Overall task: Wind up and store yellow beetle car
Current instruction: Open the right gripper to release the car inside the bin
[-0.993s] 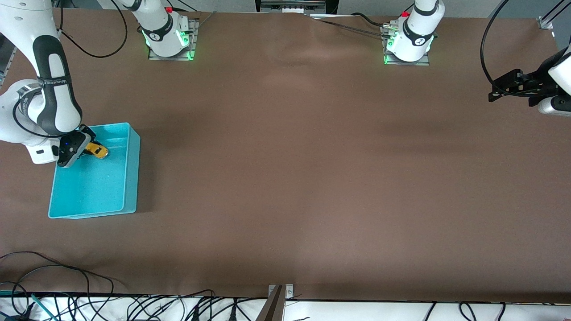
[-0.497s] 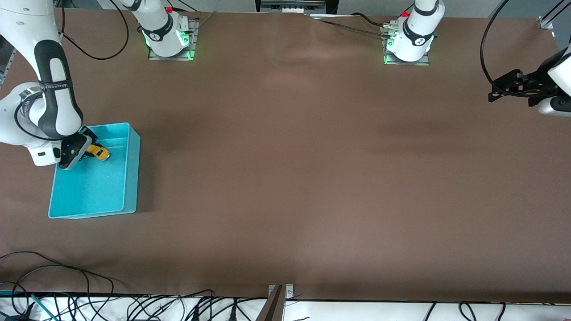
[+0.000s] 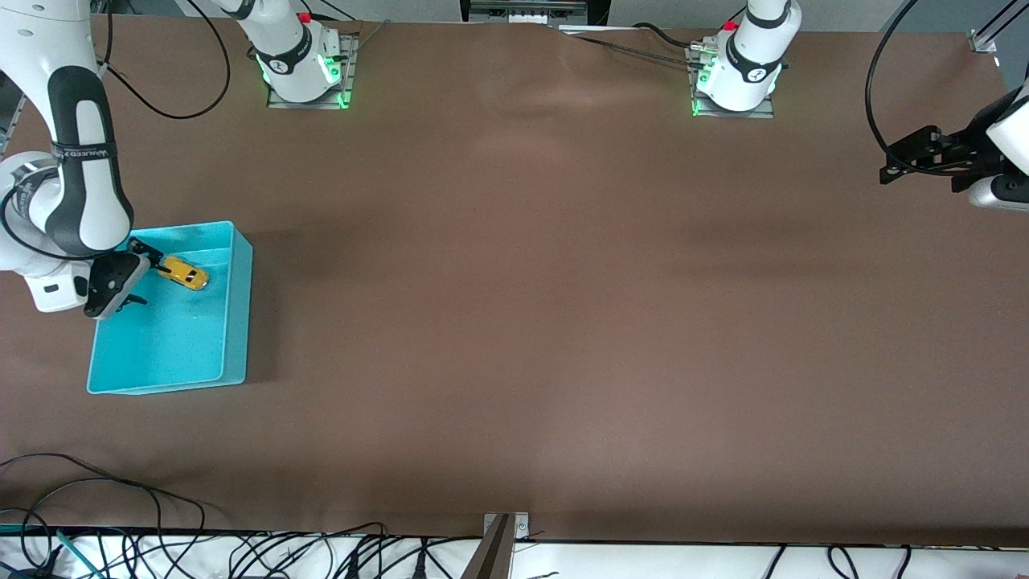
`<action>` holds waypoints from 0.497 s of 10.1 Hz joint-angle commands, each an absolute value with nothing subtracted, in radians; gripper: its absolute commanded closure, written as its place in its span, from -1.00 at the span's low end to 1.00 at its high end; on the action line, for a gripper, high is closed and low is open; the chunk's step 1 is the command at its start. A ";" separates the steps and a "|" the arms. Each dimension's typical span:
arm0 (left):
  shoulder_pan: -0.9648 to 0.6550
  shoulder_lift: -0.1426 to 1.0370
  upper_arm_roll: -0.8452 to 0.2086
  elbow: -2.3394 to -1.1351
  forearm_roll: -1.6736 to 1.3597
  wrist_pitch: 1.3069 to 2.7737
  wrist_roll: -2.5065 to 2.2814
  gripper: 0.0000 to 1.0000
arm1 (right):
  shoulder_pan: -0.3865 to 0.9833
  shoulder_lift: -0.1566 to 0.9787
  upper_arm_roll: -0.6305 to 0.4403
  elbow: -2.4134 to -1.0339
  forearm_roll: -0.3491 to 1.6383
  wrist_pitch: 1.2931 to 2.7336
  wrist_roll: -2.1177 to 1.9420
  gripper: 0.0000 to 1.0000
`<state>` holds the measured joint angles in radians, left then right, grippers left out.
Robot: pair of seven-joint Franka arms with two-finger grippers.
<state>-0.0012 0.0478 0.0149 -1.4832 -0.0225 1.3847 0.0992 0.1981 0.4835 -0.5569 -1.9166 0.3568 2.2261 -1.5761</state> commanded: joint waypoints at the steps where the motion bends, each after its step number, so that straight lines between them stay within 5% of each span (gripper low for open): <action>1: 0.003 0.040 0.018 -1.488 -0.052 1.378 0.089 -1.00 | 0.198 0.473 -0.557 -1.806 0.374 2.087 -1.486 -0.74; 5: 0.003 0.040 0.020 -1.488 -0.052 1.378 0.089 -1.00 | 0.198 0.469 -0.566 -1.535 0.321 1.710 -0.918 -0.99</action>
